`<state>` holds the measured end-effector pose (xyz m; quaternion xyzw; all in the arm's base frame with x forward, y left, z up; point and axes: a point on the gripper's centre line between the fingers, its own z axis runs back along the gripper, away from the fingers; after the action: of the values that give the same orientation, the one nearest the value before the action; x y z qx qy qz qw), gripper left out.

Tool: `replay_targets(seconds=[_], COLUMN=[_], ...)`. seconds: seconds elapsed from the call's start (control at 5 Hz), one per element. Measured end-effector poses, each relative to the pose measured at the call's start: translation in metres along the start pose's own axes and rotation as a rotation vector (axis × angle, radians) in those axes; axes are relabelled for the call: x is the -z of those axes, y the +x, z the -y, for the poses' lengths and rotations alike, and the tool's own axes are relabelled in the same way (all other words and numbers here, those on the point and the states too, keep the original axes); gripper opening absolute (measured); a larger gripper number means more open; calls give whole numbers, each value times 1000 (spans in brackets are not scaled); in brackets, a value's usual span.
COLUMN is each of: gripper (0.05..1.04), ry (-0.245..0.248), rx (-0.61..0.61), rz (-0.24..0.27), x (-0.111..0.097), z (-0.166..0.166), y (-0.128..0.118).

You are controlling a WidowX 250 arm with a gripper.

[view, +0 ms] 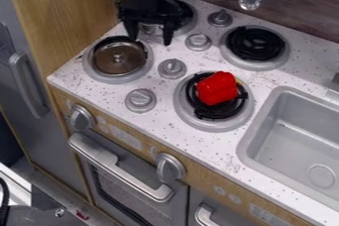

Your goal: Take the pot lid and put it on the silver pot

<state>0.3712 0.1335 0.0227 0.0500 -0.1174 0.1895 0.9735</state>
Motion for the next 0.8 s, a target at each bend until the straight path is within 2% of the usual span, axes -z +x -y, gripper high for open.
replay_targets(seconds=[0.2,0.4,0.6,0.8], gripper=[999,999,999,999], ry=[44,58,54,53], rx=[-39,-68,-107,-131], rz=[-5,-32,-66,-86], x=[12,32,51,62], z=[-25,-37,-45,-50], y=[2,5,8,12])
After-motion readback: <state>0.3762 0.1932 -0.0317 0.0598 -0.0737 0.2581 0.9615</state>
